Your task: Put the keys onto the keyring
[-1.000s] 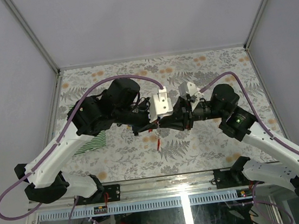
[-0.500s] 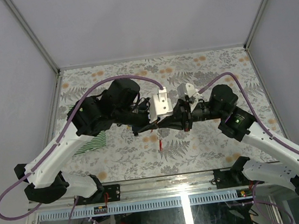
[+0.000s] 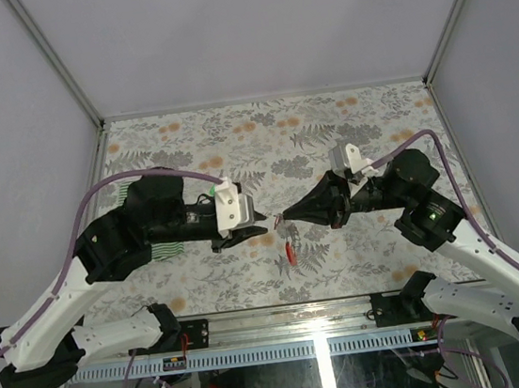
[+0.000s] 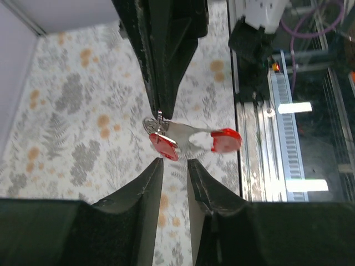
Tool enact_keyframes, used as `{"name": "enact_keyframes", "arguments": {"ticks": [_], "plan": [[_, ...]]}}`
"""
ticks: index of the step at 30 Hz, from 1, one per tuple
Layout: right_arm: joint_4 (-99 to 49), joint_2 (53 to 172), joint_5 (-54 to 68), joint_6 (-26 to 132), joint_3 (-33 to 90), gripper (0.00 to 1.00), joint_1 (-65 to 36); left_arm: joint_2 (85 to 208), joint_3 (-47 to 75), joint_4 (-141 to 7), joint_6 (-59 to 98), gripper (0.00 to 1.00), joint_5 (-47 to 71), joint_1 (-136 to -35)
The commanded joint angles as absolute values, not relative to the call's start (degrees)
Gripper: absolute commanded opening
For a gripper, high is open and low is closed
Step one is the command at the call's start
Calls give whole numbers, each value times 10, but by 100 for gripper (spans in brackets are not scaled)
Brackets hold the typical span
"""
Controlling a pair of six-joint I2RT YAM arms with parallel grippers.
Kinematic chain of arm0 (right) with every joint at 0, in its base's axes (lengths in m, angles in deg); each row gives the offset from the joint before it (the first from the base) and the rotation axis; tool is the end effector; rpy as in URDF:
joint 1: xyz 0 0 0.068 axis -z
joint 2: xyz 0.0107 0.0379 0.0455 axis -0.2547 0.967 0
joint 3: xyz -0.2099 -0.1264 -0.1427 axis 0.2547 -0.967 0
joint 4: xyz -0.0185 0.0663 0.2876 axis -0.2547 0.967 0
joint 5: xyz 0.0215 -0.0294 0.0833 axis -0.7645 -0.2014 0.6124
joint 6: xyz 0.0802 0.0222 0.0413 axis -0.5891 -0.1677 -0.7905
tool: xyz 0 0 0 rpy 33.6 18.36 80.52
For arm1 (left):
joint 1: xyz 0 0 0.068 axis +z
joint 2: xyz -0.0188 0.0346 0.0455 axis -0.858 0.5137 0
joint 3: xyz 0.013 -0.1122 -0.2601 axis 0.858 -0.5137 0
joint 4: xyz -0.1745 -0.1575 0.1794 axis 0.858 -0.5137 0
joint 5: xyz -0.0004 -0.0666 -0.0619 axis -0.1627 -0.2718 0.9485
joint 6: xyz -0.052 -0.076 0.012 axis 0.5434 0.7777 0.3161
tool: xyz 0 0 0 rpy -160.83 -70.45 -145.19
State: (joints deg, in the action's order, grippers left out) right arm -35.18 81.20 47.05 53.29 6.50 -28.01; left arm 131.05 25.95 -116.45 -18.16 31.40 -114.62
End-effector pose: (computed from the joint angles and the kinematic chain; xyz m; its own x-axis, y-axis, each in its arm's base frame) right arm 0.1394 0.2133 0.4296 0.0463 0.1489 -0.9878 -0.9987 -0.0139 -0.0489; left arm 0.1101 -0.2286 0.4641 0.2280 0.3565 -0.9060 0.9704 -0.0069 0.2415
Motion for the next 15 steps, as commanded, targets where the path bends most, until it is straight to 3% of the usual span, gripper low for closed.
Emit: {"name": "enact_keyframes", "arguments": {"ticks": [1, 15], "plan": [[-382, 794, 491, 535, 103, 0, -285, 1269, 200, -989, -147, 26, 339, -1149], [-392, 792, 519, 526, 110, 0, -285, 1256, 163, -924, -136, 26, 366, -1148]]}}
